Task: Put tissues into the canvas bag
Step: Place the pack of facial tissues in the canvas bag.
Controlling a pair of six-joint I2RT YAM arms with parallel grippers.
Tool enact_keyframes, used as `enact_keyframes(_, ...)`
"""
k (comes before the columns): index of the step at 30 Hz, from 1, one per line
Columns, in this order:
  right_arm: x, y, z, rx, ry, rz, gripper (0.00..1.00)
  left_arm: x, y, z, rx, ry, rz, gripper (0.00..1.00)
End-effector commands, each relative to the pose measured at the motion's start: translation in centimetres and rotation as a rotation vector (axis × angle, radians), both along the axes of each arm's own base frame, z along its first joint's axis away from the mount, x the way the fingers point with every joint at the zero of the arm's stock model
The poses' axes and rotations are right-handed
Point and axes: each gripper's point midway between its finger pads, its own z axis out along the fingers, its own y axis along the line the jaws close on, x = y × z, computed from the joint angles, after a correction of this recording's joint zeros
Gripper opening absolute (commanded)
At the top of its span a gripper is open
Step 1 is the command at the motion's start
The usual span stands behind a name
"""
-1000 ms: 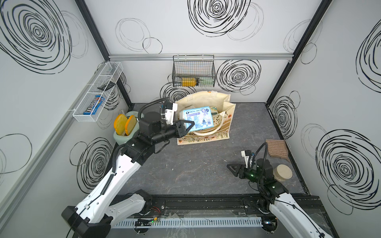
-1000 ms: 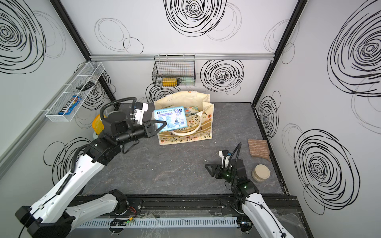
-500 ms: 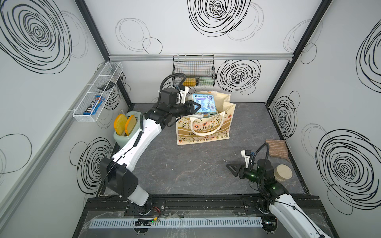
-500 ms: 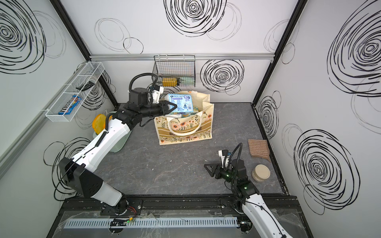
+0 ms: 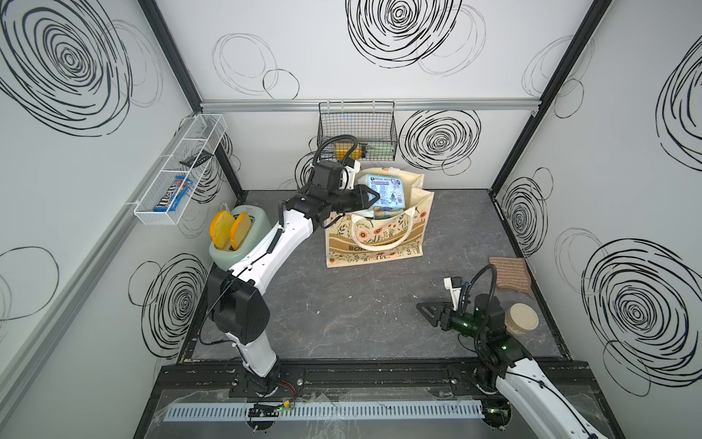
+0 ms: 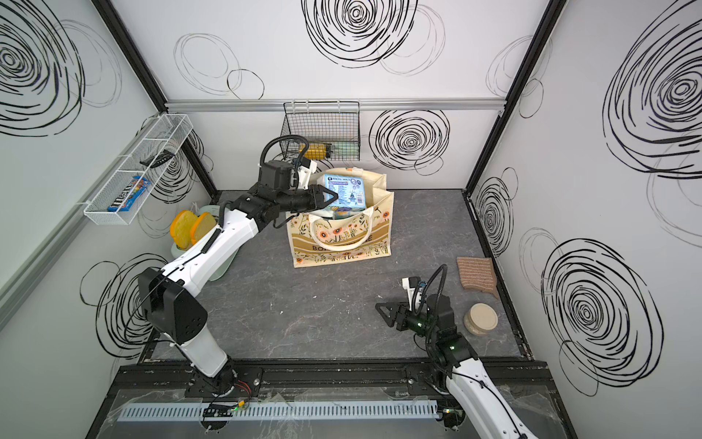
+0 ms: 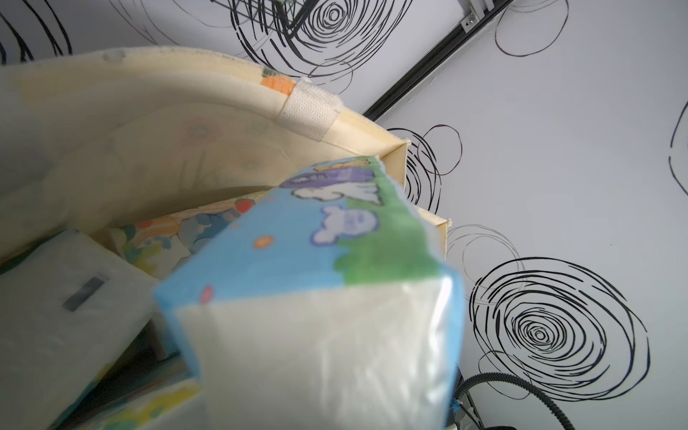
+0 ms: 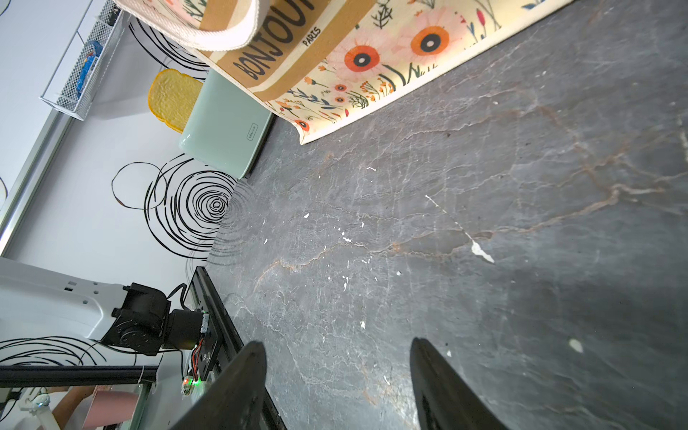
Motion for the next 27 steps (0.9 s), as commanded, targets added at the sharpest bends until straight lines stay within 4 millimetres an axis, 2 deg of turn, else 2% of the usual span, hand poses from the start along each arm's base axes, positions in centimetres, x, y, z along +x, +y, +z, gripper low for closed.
enact_keyframes(1,0.1,0.1,0.3,0.006,-0.031,0.005,0.98,0.8,-0.8,-0.6,-0.006,0.004,-0.008,0.32)
enact_keyframes(6,0.1,0.0,0.4,0.003,-0.033,-0.001,0.97,1.1,-1.2,-2.0,0.019,0.032,-0.016,0.34)
enact_keyframes(12,0.1,-0.1,0.3,0.002,-0.030,-0.003,0.97,1.5,-1.0,-2.8,0.037,0.049,-0.014,0.43)
enact_keyframes(15,0.1,-0.1,0.3,0.002,-0.030,-0.005,0.97,1.8,-0.8,-3.3,0.057,0.061,-0.009,0.53)
enact_keyframes(17,0.1,-0.1,0.3,0.000,-0.030,-0.005,0.97,1.9,-0.5,-3.3,0.064,0.060,0.000,0.71)
enact_keyframes(18,0.1,-0.1,0.3,0.000,-0.029,-0.004,0.97,1.9,-0.3,-3.2,0.072,0.055,0.009,0.82)
enact_keyframes(20,0.1,-0.1,0.3,0.000,-0.028,-0.005,0.97,1.9,0.1,-2.7,0.083,0.040,0.020,0.91)
enact_keyframes(23,0.2,-0.1,0.3,0.000,-0.029,-0.005,0.97,2.0,0.7,-1.5,0.088,0.015,0.037,0.92)
enact_keyframes(27,0.2,-0.1,0.2,-0.001,-0.029,-0.008,0.98,2.1,2.0,1.1,0.097,-0.038,0.077,0.92)
